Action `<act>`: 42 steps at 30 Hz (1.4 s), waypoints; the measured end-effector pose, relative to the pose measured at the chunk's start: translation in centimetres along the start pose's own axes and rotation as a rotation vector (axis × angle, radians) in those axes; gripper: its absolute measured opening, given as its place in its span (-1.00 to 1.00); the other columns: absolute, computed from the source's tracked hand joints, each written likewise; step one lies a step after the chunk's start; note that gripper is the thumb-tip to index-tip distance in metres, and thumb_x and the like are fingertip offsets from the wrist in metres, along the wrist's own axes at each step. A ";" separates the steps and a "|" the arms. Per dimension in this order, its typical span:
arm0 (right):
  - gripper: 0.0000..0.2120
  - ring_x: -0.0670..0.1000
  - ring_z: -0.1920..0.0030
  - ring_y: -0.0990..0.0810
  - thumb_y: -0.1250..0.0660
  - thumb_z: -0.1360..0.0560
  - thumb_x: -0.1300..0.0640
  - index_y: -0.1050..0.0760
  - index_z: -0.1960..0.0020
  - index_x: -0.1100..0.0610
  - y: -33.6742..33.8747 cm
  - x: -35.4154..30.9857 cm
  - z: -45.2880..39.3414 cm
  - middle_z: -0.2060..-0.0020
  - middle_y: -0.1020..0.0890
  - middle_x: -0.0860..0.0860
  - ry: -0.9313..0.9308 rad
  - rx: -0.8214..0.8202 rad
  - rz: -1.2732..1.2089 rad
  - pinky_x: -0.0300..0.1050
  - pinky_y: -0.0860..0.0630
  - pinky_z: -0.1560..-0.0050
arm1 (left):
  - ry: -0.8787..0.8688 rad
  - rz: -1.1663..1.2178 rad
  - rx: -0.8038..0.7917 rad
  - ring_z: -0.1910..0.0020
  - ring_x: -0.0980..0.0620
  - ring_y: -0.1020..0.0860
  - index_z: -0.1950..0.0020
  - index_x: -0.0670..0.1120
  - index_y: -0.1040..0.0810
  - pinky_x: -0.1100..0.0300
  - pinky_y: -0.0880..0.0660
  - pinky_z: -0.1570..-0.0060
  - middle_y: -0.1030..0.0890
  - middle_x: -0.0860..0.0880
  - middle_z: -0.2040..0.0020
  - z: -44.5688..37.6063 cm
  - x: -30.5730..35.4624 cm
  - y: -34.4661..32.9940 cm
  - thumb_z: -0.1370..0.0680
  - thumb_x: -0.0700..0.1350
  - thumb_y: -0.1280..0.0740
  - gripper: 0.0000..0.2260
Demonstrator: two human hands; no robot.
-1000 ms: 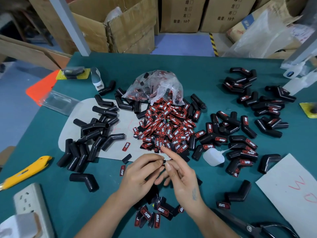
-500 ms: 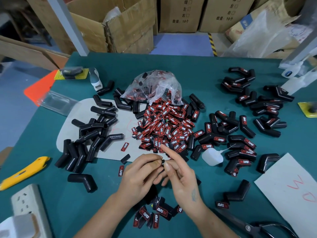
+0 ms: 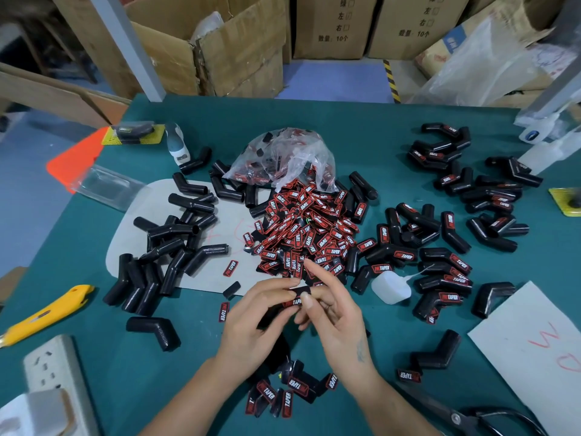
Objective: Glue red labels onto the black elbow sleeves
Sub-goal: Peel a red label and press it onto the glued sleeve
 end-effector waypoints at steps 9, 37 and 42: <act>-0.88 0.03 0.24 -0.71 -0.41 -0.59 0.06 -0.67 -0.10 -0.08 0.1 -0.4 -0.1 0.16 -0.73 0.09 -0.069 0.049 -0.028 -0.21 -0.56 0.23 | 0.201 0.147 0.055 -0.15 -0.05 -0.66 -0.06 -0.07 -0.70 0.16 -0.54 -0.22 -0.67 0.04 -0.12 -0.6 0.1 0.5 -0.57 -0.17 -0.45 -0.91; -0.67 0.01 0.33 -0.73 -0.32 -0.68 0.11 -0.59 -0.37 -0.20 0.2 -0.7 0.1 0.16 -0.75 0.04 -0.088 -0.015 0.021 -0.27 -0.38 0.47 | 0.283 0.161 0.022 -0.06 -0.03 -0.68 0.01 -0.22 -0.73 0.17 -0.58 -0.14 -0.69 0.03 0.00 -0.7 -0.2 0.1 -0.52 -0.33 -0.45 -0.91; -0.68 -0.04 0.37 -0.69 -0.34 -0.68 0.10 -0.60 -0.38 -0.16 0.3 -0.4 0.1 0.29 -0.70 -0.06 -0.078 -0.001 0.009 -0.28 -0.40 0.46 | 0.224 0.126 0.044 -0.05 -0.01 -0.68 0.01 -0.25 -0.72 0.19 -0.58 -0.11 -0.70 -0.08 0.01 -0.6 0.0 0.1 -0.52 -0.36 -0.45 -0.91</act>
Point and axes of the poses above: each hand's wrist, its own z-axis away from the middle knuckle, its own y-axis out of the back of the hand, x = y × z, the point moved 4 cm from there along -z, towards the middle knuckle
